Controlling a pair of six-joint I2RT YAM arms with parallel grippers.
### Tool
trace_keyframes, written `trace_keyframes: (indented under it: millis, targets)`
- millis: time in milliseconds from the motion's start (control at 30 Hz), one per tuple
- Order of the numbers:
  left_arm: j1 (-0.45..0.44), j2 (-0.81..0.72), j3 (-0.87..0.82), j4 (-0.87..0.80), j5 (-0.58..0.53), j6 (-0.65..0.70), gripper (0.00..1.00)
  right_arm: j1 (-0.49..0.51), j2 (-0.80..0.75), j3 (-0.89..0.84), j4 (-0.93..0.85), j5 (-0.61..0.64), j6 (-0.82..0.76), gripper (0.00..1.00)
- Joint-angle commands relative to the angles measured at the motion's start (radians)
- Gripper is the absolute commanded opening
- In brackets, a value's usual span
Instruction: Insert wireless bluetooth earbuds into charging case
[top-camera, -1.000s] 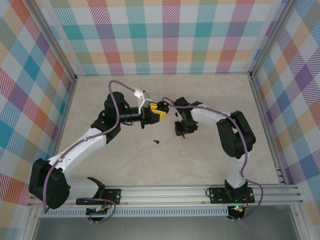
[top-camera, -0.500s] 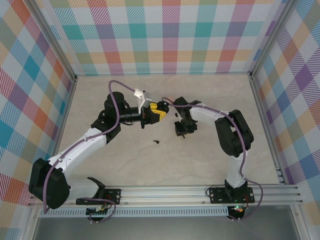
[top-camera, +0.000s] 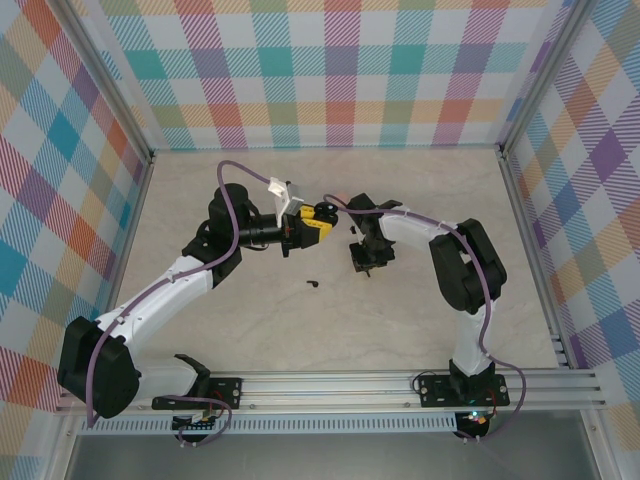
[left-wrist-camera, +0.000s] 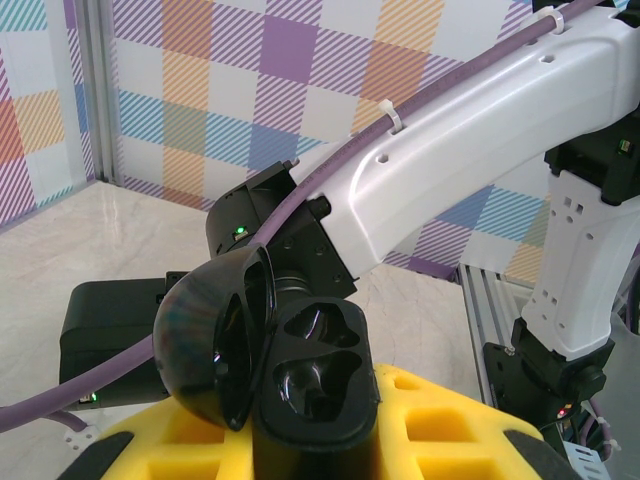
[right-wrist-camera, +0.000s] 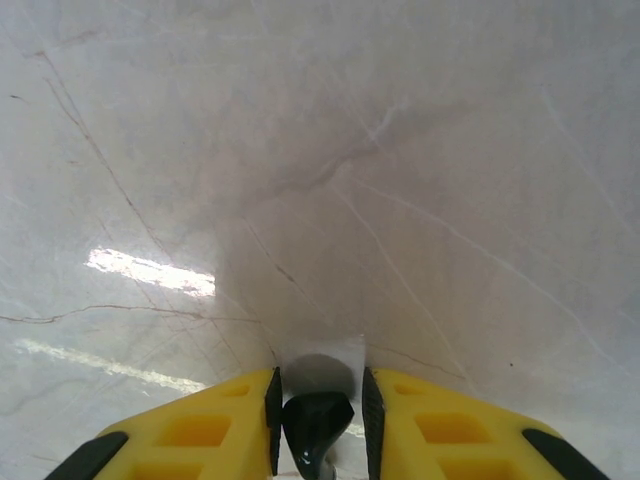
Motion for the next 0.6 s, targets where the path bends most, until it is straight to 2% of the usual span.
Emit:
trace_keyframes:
  millis: [0, 333, 567]
  targets:
    - [-0.009, -0.014, -0.007, 0.033, 0.009, -0.010, 0.12, 0.005, 0.028, 0.017, -0.036, -0.010, -0.003, 0.29]
    - [-0.009, -0.012, -0.009, 0.028, 0.001, -0.009, 0.12, 0.004, 0.003, 0.001, -0.014, 0.000, 0.029, 0.26]
    - [-0.009, 0.003, -0.005, 0.003, -0.056, -0.026, 0.13, -0.003, -0.069, -0.046, 0.073, -0.061, 0.046, 0.26]
